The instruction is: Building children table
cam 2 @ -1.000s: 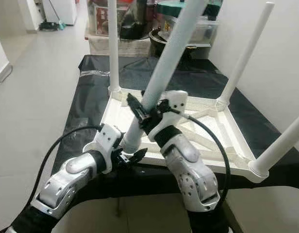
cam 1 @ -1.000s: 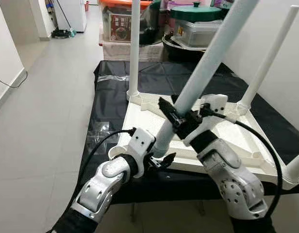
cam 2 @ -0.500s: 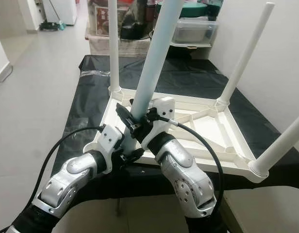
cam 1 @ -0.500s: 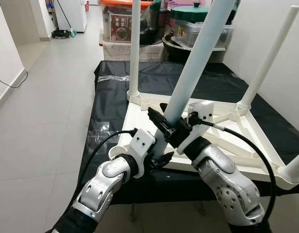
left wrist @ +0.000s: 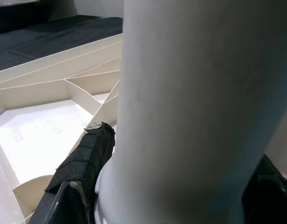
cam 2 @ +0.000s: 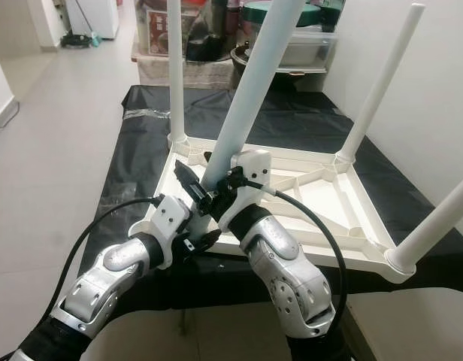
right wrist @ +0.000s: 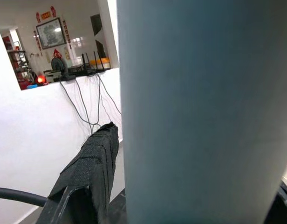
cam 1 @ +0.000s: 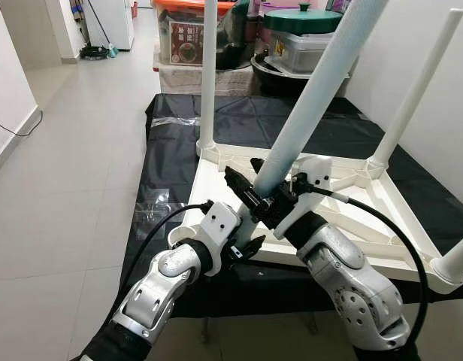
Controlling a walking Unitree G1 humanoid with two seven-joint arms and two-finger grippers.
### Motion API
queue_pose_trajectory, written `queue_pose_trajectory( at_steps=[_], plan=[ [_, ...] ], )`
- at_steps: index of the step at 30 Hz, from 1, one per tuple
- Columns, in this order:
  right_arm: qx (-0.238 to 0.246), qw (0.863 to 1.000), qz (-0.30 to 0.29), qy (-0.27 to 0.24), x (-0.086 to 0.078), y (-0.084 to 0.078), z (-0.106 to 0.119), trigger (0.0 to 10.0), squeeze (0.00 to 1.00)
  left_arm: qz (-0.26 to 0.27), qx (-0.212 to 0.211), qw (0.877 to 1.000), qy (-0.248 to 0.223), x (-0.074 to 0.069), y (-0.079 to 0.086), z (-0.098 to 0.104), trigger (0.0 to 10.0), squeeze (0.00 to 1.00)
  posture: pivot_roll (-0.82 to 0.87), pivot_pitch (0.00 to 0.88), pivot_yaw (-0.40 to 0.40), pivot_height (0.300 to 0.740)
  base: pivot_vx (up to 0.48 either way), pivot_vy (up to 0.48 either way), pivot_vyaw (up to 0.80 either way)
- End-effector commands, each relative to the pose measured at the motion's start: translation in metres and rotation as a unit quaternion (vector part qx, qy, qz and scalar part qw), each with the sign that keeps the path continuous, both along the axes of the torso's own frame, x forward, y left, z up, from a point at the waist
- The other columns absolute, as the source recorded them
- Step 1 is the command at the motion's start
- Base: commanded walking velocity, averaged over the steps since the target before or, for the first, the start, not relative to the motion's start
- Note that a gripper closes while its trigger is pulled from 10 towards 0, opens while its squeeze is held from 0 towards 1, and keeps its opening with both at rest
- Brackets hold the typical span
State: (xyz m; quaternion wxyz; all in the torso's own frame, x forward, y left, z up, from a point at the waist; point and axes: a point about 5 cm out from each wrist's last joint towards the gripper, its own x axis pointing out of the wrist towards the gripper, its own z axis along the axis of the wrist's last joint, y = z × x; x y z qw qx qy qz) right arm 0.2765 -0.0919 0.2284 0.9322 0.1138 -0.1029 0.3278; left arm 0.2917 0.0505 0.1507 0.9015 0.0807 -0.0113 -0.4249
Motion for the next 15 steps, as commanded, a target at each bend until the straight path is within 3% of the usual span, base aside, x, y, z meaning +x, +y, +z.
queue_pose_trajectory(
  at_steps=[1, 8, 9, 10, 11, 15],
  plan=[
    [-0.007, 1.000, 0.000, 0.008, 0.0001, -0.0012, -0.0027, 10.0, 0.00, -0.014, 0.011, 1.000, -0.008, -0.0032, -0.0043, -0.0036, 10.0, 0.00, 0.08, 0.018, -0.091, 0.740, 0.000, 0.000, 0.00],
    [-0.006, 1.000, 0.007, 0.012, -0.0004, -0.0001, -0.0047, 10.0, 0.00, -0.016, 0.014, 1.000, -0.017, -0.0034, -0.0047, -0.0041, 10.0, 0.00, 0.08, 0.009, -0.091, 0.740, 0.000, 0.000, 0.00],
    [-0.005, 1.000, 0.008, 0.012, -0.0006, 0.0001, -0.0048, 2.5, 0.00, -0.018, 0.015, 1.000, -0.019, -0.0040, -0.0052, -0.0045, 10.0, 0.00, 0.08, 0.009, -0.091, 0.740, 0.000, 0.000, 0.00],
    [-0.005, 1.000, 0.008, 0.012, -0.0006, 0.0001, -0.0048, 2.5, 0.00, -0.018, 0.015, 1.000, -0.019, -0.0040, -0.0052, -0.0045, 10.0, 0.00, 0.08, 0.009, -0.091, 0.740, 0.000, 0.000, 0.00],
    [-0.003, 1.000, 0.009, 0.012, -0.0007, 0.0001, -0.0045, 0.0, 0.00, -0.021, 0.017, 0.999, -0.020, -0.0046, -0.0058, -0.0050, 10.0, 0.00, 0.08, 0.009, -0.091, 0.740, 0.000, 0.000, 0.00],
    [-0.001, 1.000, 0.007, 0.010, -0.0008, -0.0011, -0.0042, 0.0, 0.00, -0.024, 0.021, 0.999, -0.021, -0.0062, -0.0062, -0.0074, 10.0, 0.00, 0.08, 0.004, -0.090, 0.740, 0.000, 0.000, 0.00]
  ],
)
